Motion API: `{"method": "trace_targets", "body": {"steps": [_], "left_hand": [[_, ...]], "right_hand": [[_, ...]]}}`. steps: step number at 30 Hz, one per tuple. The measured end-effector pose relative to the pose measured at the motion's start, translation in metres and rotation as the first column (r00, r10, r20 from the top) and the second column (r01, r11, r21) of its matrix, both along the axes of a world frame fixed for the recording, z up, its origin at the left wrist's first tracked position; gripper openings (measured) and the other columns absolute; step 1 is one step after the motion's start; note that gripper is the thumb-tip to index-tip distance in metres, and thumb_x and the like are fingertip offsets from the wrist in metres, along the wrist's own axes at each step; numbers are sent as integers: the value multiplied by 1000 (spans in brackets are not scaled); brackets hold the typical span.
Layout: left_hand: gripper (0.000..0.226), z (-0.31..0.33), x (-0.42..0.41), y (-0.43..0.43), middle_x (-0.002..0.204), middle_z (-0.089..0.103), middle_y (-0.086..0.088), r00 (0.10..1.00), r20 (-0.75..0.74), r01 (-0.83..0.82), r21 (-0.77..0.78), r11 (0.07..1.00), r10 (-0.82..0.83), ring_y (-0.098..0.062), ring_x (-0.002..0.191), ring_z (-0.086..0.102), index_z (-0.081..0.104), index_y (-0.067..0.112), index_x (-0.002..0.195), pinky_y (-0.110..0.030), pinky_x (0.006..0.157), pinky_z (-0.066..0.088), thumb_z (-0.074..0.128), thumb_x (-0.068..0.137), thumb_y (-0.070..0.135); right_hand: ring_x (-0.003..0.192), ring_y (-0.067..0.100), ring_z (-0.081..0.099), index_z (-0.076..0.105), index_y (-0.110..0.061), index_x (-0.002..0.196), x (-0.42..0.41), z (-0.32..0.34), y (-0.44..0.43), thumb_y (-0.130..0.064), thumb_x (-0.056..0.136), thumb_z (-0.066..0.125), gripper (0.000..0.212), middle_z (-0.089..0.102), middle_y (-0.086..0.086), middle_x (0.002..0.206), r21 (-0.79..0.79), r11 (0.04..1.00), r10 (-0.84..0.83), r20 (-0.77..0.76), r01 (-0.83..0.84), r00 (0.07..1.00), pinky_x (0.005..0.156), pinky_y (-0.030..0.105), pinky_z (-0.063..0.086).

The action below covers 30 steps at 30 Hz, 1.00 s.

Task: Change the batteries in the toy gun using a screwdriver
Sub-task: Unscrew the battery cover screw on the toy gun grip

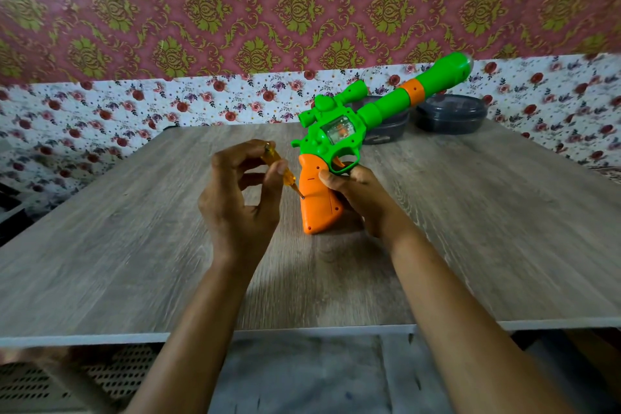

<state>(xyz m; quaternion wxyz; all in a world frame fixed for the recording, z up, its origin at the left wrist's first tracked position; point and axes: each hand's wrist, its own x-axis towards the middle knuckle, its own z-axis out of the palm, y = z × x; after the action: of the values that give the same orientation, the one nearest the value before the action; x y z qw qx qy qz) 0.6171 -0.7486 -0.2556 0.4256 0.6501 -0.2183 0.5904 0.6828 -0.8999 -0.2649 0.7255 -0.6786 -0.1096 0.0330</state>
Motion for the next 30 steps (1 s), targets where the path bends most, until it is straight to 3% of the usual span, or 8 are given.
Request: {"method": "trace_targets", "body": {"steps": [3, 7, 20, 30], "left_hand": [[24, 0, -1, 0, 97, 61, -4, 1000, 5, -4, 7, 1000, 4, -13, 83, 66, 46, 13, 103, -16, 68, 54, 63, 87, 10], [22, 0, 0, 0, 96, 61, -4, 1000, 9, -15, 23, 1000, 15, -12, 82, 66, 46, 13, 103, -16, 67, 54, 62, 88, 15], [22, 1, -1, 0, 95, 62, -7, 1000, 1, -8, 20, 1000, 8, -12, 83, 66, 45, 13, 103, -16, 68, 54, 62, 88, 13], [22, 2, -2, 0, 95, 61, -5, 1000, 8, -11, 34, 999, 10, -13, 82, 66, 45, 12, 102, -17, 67, 54, 62, 88, 12]], "right_hand": [[86, 8, 62, 54, -8, 124, 0, 0, 1, -14, 90, 56, 35, 63, 6, 109, 10, 1000, -1, 1, 1, 1000, 61, 14, 54], [96, 16, 62, 54, -9, 125, 1, -1, 0, -15, 89, 57, 36, 64, 10, 116, -11, 1000, -5, -4, 5, 1000, 74, 24, 53], [84, 8, 61, 53, -5, 125, 1, -1, 0, -12, 90, 55, 36, 63, 9, 112, 21, 1000, 10, -9, -9, 1000, 61, 14, 55], [108, 24, 60, 52, -9, 128, 4, -2, 0, -18, 89, 58, 41, 62, 12, 122, -41, 999, -12, -20, 11, 1000, 86, 36, 52]]}}
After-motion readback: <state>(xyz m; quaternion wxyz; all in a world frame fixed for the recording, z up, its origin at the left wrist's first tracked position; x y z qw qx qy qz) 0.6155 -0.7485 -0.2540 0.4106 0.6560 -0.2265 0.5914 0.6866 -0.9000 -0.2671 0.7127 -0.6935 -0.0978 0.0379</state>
